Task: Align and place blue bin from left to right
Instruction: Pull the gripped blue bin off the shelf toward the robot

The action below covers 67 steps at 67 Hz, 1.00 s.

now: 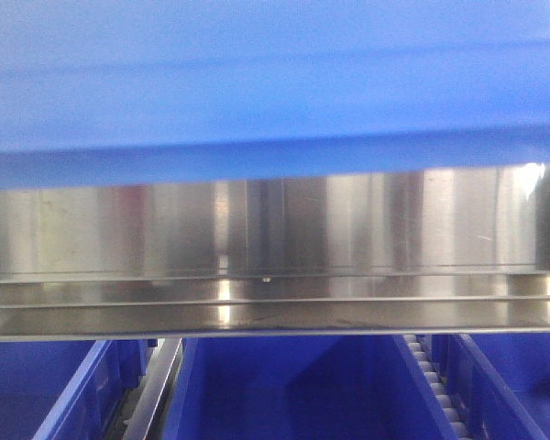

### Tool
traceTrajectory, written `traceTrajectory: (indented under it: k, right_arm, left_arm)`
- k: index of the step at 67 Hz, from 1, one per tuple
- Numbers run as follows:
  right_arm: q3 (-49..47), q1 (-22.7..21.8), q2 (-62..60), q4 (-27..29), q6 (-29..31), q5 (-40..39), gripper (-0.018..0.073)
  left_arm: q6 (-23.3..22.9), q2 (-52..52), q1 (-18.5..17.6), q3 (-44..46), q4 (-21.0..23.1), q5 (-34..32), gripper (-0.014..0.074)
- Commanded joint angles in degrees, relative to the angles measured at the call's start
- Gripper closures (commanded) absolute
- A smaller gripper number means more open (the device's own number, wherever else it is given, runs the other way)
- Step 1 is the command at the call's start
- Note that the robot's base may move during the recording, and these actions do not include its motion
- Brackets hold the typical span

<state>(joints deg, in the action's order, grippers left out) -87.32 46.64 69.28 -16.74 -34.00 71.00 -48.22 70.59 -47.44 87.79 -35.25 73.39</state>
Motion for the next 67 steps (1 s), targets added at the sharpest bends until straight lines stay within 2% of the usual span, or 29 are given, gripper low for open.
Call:
traceTrajectory:
  k: [1, 67]
  right_arm:
    - [-0.5, -0.1, -0.7, -3.0, -2.5, -5.4, 0.0629]
    - [-0.5, -0.1, -0.7, -3.0, -2.5, -6.0, 0.0629]
  left_arm:
    - [0.2, -1.1, -0.9, 0.6, 1.0, -3.4, 0.0707]
    - [0.2, -1.1, -0.9, 0.6, 1.0, -3.4, 0.0707]
